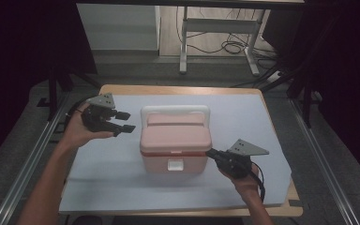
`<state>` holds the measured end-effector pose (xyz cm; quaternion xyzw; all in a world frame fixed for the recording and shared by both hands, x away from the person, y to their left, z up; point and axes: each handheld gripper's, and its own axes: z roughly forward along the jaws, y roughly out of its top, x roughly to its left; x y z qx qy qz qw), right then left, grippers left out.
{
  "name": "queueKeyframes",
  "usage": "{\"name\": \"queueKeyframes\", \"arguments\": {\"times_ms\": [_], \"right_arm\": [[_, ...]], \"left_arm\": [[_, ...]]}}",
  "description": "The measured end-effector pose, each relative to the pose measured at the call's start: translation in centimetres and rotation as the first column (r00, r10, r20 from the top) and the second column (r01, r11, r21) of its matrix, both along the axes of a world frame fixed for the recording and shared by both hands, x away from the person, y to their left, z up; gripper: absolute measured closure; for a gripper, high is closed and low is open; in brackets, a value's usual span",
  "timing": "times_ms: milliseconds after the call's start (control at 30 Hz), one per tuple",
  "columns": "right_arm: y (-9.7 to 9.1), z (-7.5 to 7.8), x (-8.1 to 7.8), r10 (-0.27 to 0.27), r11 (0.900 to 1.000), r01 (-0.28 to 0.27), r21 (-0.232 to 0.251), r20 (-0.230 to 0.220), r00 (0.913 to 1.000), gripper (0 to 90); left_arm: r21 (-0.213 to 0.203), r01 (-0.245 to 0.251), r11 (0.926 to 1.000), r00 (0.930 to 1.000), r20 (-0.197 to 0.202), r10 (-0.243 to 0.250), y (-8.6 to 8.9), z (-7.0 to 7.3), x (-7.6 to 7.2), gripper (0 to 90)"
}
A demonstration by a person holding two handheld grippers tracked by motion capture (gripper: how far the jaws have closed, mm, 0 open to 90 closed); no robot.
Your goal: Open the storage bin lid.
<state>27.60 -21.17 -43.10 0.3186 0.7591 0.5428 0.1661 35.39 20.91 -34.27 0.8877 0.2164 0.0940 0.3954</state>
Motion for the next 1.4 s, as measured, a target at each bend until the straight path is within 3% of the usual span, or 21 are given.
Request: {"name": "queueKeyframes", "arguments": {"times_ms": [233,467,633,1033,1400], "right_arm": [[0.0,0.0,0.0,-0.003,1.0,0.003,0.001,0.0,1.0,88.5],[0.0,0.0,0.0,-0.004,1.0,0.004,0.001,0.0,1.0,88.3],[0.0,0.0,0.0,-0.004,1.0,0.004,-0.001,0.0,1.0,88.3],[-0.1,0.1,0.0,-0.007,1.0,0.007,0.0,0.002,1.0,88.3],[-0.1,0.1,0.0,-0.007,1.0,0.007,0.001,0.001,1.0,88.2]], "left_arm": [[-0.012,-0.009,0.9999,0.9999,0.006,0.009,0.2,-1.4,-1.2,51.3],[-0.04,-0.021,0.999,0.9997,-0.014,0.02,0.7,-2.8,-2.0,71.8],[-0.061,-0.043,0.9972,0.999,-0.011,0.042,0.5,-3.8,-2.9,80.5],[-0.036,-0.07,0.9969,0.9975,0.009,0.07,-0.1,-6.6,-4.7,89.3],[-0.075,-0.038,0.9965,0.9992,-0.009,0.038,-1.0,-8.2,-6.7,90.0]]}}
